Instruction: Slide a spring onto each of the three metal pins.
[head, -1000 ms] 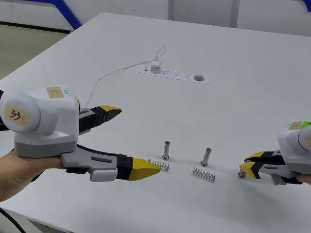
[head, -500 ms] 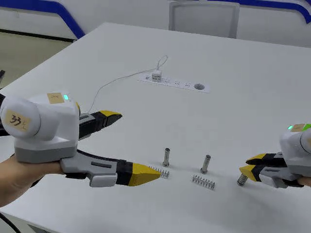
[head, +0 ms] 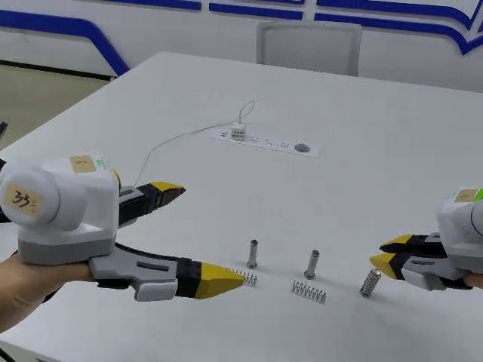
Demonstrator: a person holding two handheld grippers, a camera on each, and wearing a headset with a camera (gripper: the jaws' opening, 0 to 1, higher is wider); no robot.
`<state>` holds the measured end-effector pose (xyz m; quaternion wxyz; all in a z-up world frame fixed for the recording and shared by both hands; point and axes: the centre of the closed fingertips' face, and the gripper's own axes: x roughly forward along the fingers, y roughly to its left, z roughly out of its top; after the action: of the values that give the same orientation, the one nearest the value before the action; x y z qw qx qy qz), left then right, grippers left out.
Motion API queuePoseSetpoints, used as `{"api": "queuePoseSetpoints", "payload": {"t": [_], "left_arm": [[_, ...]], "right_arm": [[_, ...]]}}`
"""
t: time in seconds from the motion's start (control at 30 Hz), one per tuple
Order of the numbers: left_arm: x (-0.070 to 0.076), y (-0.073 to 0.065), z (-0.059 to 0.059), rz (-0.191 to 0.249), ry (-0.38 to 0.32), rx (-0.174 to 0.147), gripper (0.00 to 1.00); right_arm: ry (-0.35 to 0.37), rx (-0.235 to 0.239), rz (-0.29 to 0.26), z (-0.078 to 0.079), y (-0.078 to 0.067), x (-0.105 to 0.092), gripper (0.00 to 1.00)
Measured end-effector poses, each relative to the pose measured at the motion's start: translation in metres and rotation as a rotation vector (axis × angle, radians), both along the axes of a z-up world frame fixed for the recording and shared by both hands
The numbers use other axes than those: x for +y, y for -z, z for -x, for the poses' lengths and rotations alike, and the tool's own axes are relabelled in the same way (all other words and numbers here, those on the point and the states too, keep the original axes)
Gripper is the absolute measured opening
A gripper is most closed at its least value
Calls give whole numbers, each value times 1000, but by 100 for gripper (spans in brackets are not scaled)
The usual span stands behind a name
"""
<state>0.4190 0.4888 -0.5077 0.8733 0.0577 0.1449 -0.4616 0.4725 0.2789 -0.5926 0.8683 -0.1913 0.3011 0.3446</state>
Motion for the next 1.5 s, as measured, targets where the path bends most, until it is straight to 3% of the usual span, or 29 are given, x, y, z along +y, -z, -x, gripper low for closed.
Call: {"api": "queuePoseSetpoints", "payload": {"t": [0.3,0.5,0.83,1.17,1.37,1.5], "left_arm": [[5,-2,2,11,-10,-2,99],[9,0,2,18,-23,8,98],[14,6,-1,29,-39,28,98],[10,17,0,-14,-11,34,98],[11,16,-5,16,-38,49,97],[10,17,-5,12,-39,52,98]], "right_arm": [[-30,-17,-16,4,-11,13,16],[-42,-12,-19,6,-8,24,16],[-95,32,-14,17,14,49,16],[-116,81,-20,21,35,62,16],[-130,110,-18,22,50,69,16],[-139,129,-13,22,58,73,16]]}}
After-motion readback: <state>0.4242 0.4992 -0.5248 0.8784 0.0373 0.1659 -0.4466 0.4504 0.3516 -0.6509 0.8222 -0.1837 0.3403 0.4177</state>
